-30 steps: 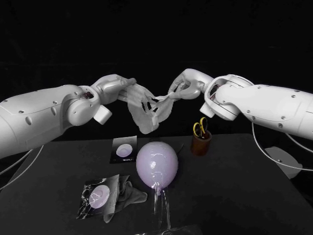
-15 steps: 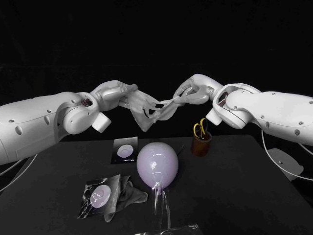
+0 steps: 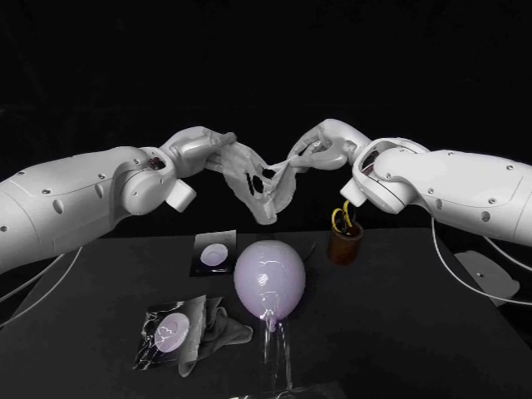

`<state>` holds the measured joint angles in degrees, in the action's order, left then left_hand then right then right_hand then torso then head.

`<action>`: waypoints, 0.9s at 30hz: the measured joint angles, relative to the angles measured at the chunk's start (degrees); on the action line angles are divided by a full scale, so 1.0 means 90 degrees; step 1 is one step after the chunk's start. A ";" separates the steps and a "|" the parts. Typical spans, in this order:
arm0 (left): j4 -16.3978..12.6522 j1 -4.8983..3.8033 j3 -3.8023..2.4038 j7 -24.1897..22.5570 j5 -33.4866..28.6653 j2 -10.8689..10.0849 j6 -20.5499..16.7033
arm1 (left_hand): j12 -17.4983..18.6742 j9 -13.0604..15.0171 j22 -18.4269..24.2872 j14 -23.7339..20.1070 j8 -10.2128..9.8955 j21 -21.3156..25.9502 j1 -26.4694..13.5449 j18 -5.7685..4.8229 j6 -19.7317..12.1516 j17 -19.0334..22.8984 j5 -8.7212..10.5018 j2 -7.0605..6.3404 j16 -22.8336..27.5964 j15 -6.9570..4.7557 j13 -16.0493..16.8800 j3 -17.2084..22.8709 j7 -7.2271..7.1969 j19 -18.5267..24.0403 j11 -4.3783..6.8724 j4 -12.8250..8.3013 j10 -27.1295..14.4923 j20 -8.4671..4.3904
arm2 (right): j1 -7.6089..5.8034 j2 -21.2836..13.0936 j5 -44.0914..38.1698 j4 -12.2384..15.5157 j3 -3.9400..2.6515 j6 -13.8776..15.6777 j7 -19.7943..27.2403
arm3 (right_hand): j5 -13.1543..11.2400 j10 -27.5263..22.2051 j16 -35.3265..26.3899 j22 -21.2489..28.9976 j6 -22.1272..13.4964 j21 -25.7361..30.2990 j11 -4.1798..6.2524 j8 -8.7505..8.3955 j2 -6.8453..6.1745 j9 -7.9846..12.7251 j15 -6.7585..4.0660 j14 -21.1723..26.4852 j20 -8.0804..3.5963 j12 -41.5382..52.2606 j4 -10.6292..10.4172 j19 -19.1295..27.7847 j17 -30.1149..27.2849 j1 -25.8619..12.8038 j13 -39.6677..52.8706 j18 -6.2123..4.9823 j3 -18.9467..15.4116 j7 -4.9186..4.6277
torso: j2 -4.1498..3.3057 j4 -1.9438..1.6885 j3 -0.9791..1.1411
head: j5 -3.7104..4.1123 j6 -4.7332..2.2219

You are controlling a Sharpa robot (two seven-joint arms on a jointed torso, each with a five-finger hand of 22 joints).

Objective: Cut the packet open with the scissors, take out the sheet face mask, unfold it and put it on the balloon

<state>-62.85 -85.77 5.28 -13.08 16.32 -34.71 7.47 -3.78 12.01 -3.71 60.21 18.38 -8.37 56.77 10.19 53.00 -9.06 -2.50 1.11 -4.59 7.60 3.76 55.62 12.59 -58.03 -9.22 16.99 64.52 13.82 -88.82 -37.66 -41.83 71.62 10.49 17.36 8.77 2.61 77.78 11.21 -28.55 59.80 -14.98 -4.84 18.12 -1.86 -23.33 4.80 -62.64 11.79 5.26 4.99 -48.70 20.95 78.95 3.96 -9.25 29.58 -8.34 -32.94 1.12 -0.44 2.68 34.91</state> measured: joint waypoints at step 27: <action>0.0138 -0.0111 -0.0065 -0.0041 0.0079 -0.0017 0.0168 | 0.0000 0.0006 -0.0002 0.0072 0.0000 0.0000 0.0052 -0.0004 -0.0001 -0.0019 0.0000 -0.0001 -0.0049 -0.0022 0.0000 -0.0017 -0.0001 -0.0001 -0.0001 -0.0018 0.0000 0.0000 | -0.0194 -0.0169 -0.0009 0.0095 -0.0003 0.0116 0.0169 | -0.0005 0.0036 -0.0024 -0.0067 -0.0026 -0.0048 0.0011 -0.0026 0.0033 -0.0051 -0.0023 -0.0023 0.0000 -0.0026 0.0017 0.0000 -0.0010 -0.0020 -0.0002 -0.0053 0.0017 -0.0005 | -0.0004 -0.0004 -0.0026 | 0.0092 0.0026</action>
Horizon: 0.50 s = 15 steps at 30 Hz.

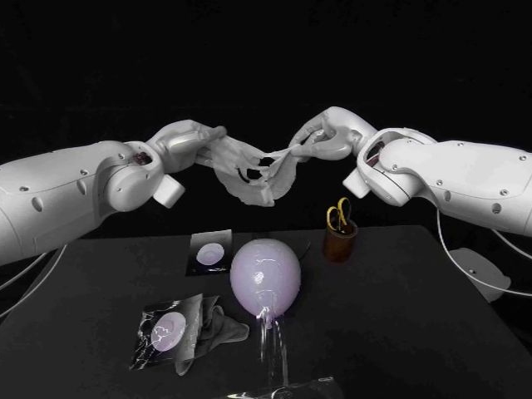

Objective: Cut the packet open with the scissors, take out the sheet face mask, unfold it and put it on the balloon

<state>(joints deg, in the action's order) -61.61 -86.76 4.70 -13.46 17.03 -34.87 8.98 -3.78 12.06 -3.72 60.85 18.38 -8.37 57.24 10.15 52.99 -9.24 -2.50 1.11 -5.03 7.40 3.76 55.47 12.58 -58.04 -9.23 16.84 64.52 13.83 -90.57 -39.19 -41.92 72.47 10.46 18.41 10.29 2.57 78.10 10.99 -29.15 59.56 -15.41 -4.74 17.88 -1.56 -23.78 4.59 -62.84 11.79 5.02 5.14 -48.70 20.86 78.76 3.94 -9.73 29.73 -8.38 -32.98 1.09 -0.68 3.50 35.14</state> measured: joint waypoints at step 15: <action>0.0279 -0.0208 -0.0003 0.0078 0.0160 0.0089 0.0358 | 0.0000 0.0006 -0.0001 0.0009 0.0000 0.0000 0.0000 -0.0002 -0.0001 0.0000 0.0000 0.0000 0.0000 0.0009 0.0000 -0.0017 -0.0001 0.0000 -0.0022 0.0017 0.0022 0.0000 | -0.0310 0.0297 -0.0953 -0.0580 0.0002 -0.0416 -0.0079 | -0.0002 0.0011 0.0000 -0.0026 0.0019 0.0000 -0.0011 0.0026 -0.0003 -0.0002 0.0000 0.0000 0.0000 0.0000 0.0017 0.0000 -0.0001 0.0001 0.0000 0.0001 0.0017 0.0021 | 0.0044 -0.0003 0.0006 | -0.0013 -0.0064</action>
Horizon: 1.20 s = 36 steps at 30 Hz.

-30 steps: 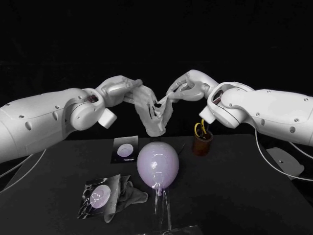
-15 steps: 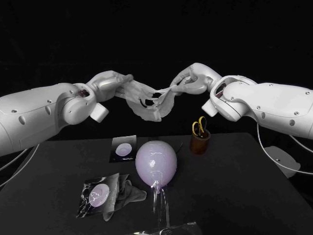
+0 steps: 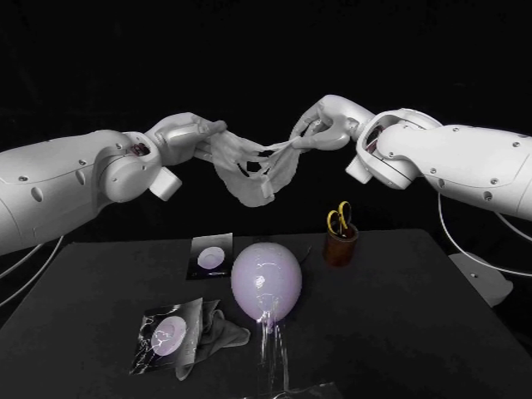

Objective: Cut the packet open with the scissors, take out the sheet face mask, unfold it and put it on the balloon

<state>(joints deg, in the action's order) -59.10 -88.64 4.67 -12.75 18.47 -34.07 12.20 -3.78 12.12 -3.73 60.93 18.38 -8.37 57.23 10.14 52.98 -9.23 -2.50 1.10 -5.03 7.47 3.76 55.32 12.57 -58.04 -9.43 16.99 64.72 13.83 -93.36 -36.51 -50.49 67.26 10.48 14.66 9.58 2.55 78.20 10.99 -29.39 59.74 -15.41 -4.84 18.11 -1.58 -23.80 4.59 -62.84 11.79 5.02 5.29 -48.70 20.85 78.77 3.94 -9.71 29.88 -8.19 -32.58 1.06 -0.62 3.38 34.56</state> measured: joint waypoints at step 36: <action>0.0954 -0.0123 -0.0003 0.0005 0.0345 0.0379 0.0249 | 0.0000 0.0004 -0.0001 0.0022 0.0000 0.0000 -0.0001 -0.0002 -0.0010 -0.0003 0.0000 0.0000 0.0000 -0.0019 0.0000 -0.0017 -0.0010 0.0000 0.0000 -0.0017 0.0000 0.0000 | -0.0159 0.0268 -0.3853 -0.0212 -0.0060 0.0026 -0.0230 | -0.0017 0.0073 0.0000 -0.0073 0.0065 -0.0054 0.0041 0.0027 -0.0069 -0.0003 0.0000 -0.0093 -0.0023 -0.0009 -0.0001 0.0023 -0.0001 -0.0069 0.0010 0.0027 -0.0001 0.0020 | -0.0002 -0.0005 0.0000 | 0.0049 -0.0037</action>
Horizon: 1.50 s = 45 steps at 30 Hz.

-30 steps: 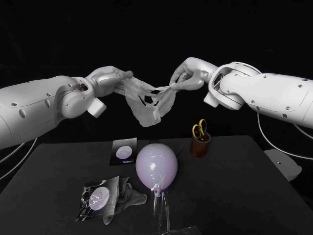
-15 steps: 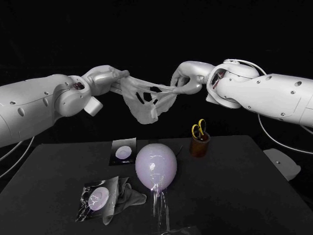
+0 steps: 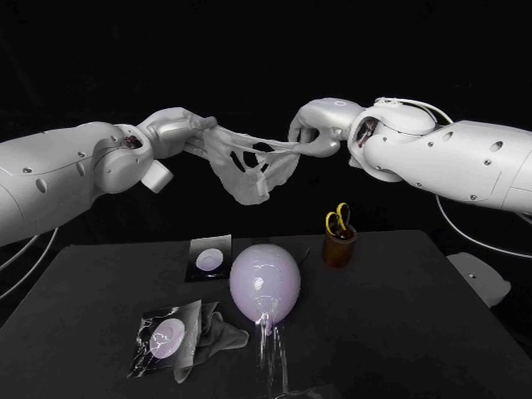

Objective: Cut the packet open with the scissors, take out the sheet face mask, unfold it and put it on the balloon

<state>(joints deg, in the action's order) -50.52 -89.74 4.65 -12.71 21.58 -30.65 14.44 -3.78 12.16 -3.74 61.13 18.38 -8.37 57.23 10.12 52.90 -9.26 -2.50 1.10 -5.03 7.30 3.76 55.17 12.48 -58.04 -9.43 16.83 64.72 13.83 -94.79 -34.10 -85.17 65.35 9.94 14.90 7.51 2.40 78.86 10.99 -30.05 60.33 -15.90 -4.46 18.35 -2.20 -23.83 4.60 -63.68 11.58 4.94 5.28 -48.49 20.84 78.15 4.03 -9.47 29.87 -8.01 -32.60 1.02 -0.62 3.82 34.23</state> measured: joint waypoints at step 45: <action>-0.1550 0.0221 0.0079 -0.0270 0.0170 -0.0690 -0.0455 | 0.0000 0.0012 -0.0001 0.0047 0.0000 0.0025 0.0061 -0.0048 0.0021 -0.0013 -0.0017 -0.0004 -0.0026 -0.0023 0.0000 -0.0017 -0.0024 0.0000 0.0023 0.0018 0.0023 0.0000 | 0.0255 -0.0707 0.1923 0.1185 0.0037 0.0426 -0.0030 | 0.0012 0.0041 -0.0099 -0.0185 -0.0023 -0.0138 0.0004 -0.0010 0.0005 -0.0002 -0.0022 -0.0068 -0.0023 -0.0063 0.0020 0.0023 -0.0002 0.0005 -0.0001 -0.0029 0.0020 0.0000 | -0.0037 0.0003 -0.0027 | -0.0042 0.0110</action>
<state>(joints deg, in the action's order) -64.46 -87.75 5.36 -15.13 23.10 -36.86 10.34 -3.78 12.27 -3.74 61.55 18.38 -8.15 57.78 9.69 53.09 -9.38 -2.66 1.06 -5.26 7.09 3.76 55.01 12.26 -58.04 -9.22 16.99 64.93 13.83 -92.49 -40.46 -67.86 76.02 10.27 18.73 7.24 2.51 79.23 10.10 -31.72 60.12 -17.14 -4.43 18.26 -2.16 -23.85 4.39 -64.29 11.38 4.37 5.46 -48.28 20.82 78.20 4.02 -9.73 30.05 -8.01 -32.93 1.04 -0.86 3.45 35.23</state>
